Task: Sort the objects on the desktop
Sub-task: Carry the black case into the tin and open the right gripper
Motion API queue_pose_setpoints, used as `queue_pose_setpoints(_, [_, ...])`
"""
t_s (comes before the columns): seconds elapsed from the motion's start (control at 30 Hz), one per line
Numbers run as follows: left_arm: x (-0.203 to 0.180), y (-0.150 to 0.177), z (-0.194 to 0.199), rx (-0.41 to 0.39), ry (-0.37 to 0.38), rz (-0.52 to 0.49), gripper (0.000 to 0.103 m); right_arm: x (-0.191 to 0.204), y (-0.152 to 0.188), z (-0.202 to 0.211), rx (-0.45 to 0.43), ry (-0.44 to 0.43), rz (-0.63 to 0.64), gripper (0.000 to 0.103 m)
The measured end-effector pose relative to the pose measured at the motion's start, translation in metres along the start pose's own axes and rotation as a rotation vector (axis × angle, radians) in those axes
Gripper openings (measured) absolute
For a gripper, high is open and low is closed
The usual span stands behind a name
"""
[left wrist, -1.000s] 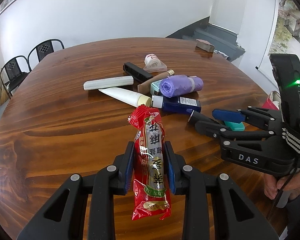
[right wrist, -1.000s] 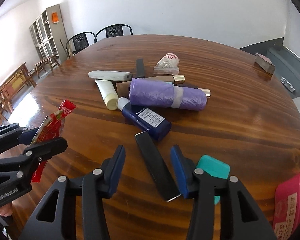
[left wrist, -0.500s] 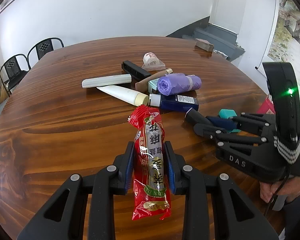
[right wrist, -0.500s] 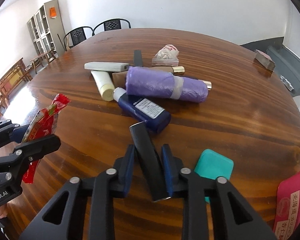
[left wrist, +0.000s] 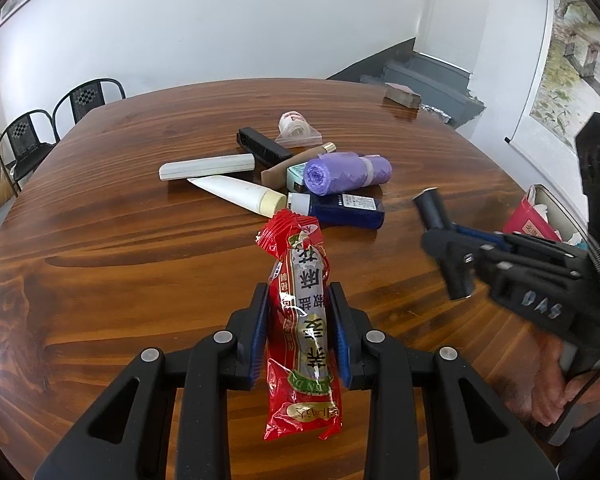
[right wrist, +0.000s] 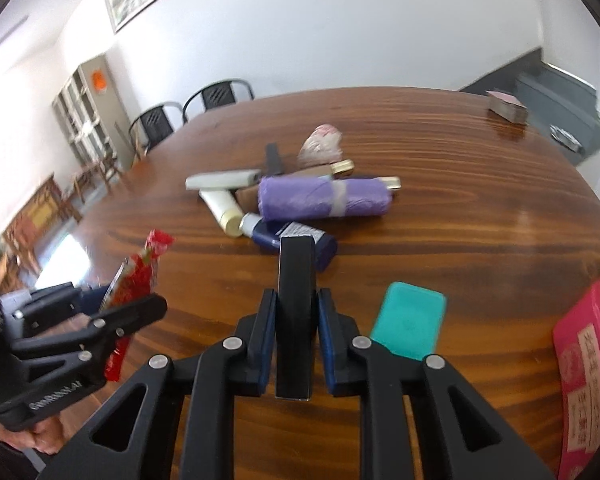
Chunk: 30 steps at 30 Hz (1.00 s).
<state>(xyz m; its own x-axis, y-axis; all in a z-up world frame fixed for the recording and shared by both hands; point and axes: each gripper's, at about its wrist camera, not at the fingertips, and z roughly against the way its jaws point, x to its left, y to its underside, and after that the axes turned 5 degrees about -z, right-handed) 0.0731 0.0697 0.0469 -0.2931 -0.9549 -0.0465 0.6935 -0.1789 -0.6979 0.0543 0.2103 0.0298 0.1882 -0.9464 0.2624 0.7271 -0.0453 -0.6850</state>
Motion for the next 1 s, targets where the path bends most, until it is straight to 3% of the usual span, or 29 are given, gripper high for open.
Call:
queue_pose_setpoints(0.23, [-0.017, -0.003, 0.002, -0.005, 0.014, -0.021, 0.031, -0.023, 0.007, 0.049, -0.107, 0.024, -0.078, 0.022])
queue_pose_setpoints(0.67, [-0.084, -0.017, 0.007, -0.023, 0.087, -0.130, 0.031, -0.112, 0.041, 0.165, -0.308, 0.211, -0.280, 0.022])
queue_pose_setpoints(1.0, [-0.135, -0.029, 0.006, -0.027, 0.154, -0.196, 0.031, -0.176, 0.069, 0.205, -0.281, 0.424, -0.397, 0.022])
